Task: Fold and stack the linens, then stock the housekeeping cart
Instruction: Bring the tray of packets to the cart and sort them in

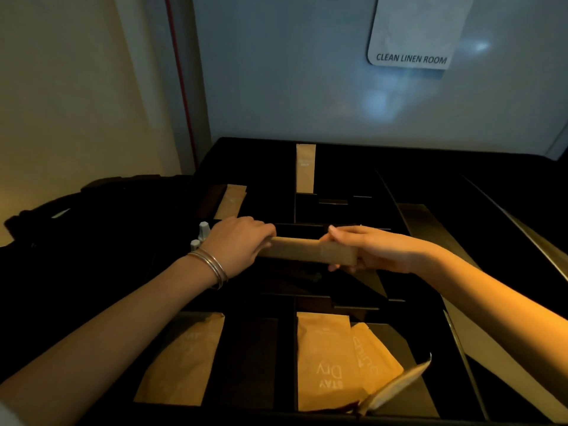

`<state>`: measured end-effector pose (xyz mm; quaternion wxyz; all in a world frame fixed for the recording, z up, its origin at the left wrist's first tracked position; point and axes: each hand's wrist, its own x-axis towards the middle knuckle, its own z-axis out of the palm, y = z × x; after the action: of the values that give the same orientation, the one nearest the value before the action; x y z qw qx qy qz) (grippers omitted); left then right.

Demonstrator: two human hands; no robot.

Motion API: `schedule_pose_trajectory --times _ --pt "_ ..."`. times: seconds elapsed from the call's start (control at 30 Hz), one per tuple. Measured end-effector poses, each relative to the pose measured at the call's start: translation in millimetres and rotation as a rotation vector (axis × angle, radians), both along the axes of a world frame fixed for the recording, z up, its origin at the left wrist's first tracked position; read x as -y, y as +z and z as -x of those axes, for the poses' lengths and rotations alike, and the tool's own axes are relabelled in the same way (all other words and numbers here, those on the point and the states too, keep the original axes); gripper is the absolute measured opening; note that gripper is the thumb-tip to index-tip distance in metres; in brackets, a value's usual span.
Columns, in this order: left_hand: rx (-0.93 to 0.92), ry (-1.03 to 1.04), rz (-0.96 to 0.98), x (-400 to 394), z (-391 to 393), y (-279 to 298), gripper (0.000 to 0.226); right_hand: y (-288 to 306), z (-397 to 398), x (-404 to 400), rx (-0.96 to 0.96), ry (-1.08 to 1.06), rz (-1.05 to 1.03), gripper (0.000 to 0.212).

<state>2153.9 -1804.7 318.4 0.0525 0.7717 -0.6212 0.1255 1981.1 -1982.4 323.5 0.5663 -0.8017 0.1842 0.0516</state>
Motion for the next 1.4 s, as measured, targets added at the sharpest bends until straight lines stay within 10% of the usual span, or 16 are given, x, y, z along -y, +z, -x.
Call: schedule_pose_trajectory --times 0.17,0.73,0.97,1.4 --pt "-0.082 0.07 -0.066 -0.5 3.0 -2.6 0.03 -4.5 4.1 16.0 0.127 -0.057 0.223 0.013" --pt "-0.006 0.089 -0.069 -1.3 6.6 1.9 0.059 -2.0 2.4 20.1 0.224 -0.179 0.136 0.03" --pt "-0.001 0.097 -0.046 -0.7 10.4 3.5 0.063 6.9 -5.7 1.8 0.385 -0.243 -0.301 0.027" --pt "0.016 0.069 -0.158 -0.9 8.0 -1.2 0.038 76.3 -85.6 76.1 0.624 -0.595 0.095 0.025"
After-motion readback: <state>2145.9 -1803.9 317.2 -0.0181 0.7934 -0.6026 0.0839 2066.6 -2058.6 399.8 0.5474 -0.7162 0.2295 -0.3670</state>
